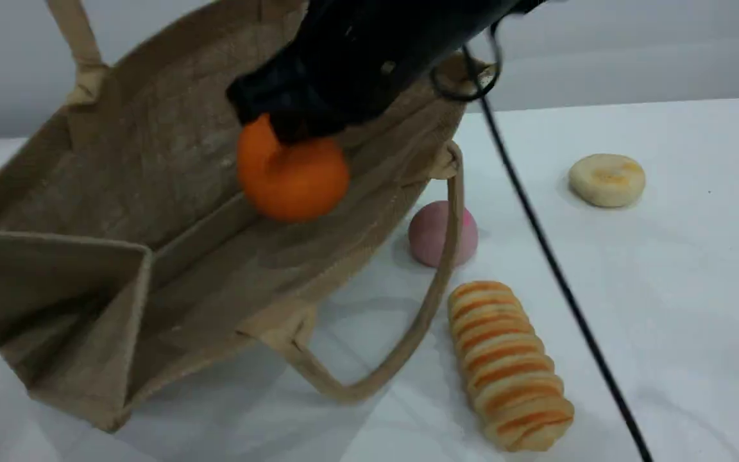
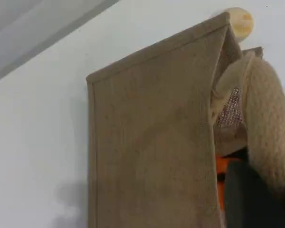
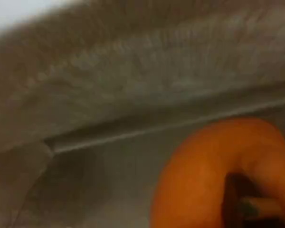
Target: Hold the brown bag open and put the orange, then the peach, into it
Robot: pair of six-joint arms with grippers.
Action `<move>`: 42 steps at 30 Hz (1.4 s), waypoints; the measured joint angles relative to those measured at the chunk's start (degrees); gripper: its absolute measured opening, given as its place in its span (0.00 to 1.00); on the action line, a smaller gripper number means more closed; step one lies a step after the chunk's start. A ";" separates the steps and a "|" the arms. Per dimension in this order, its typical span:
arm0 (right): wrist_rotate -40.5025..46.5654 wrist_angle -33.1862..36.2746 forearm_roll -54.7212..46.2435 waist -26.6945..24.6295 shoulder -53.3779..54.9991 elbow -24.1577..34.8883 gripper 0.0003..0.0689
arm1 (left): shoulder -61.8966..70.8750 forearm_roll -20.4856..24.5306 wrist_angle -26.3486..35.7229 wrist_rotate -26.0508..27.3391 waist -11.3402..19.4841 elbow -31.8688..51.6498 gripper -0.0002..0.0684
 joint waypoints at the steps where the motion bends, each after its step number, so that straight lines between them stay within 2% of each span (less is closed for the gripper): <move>1: 0.00 0.46 0.00 0.45 1.01 -1.04 0.06 | 0.00 0.25 0.00 0.00 0.00 0.00 0.11; 4: -0.14 0.78 -0.07 1.36 1.66 -2.64 0.09 | 0.00 1.99 0.00 -0.07 0.05 0.00 0.11; 6: -0.96 -0.14 -0.07 1.48 1.42 -2.79 0.15 | 0.00 2.12 0.00 -0.07 0.05 0.00 0.11; 8: -2.19 0.14 -0.07 1.48 1.45 -2.79 0.25 | 0.00 2.12 0.00 -0.07 0.05 0.00 0.11; 14: -3.90 3.33 -0.41 1.11 -0.72 -2.73 0.67 | 0.00 2.12 0.00 -0.11 0.05 0.00 0.11; 17: -3.90 5.08 -0.45 0.73 -3.49 -2.73 0.77 | 0.00 2.11 0.00 -0.19 0.05 0.00 0.11; 22: -2.23 11.12 -4.62 -3.64 -9.20 -2.10 0.79 | 0.00 2.18 0.00 -0.06 0.05 0.00 0.11; 27: 3.88 19.48 -10.24 -13.45 -14.59 -0.60 0.79 | 0.00 2.29 0.00 0.07 0.05 0.00 0.11; 29: 4.82 20.76 -10.65 -17.85 -14.88 0.25 0.79 | 0.00 2.30 -0.05 0.91 0.05 0.00 0.11; 34: 4.82 19.17 -10.27 -28.15 -13.32 2.14 0.79 | 0.00 0.42 -0.05 1.24 0.05 0.00 0.11; 37: 4.77 15.71 -9.19 -32.02 -11.38 2.14 0.79 | 0.05 -0.71 -0.05 1.52 0.05 0.00 0.11; 40: 4.08 10.80 -6.32 -33.00 -8.58 2.14 0.79 | 0.05 -0.73 -0.05 1.52 0.05 0.00 0.11; 42: 2.30 9.96 -4.59 -32.61 -6.22 2.14 0.79 | 0.05 -0.73 -0.05 0.60 0.05 0.00 0.11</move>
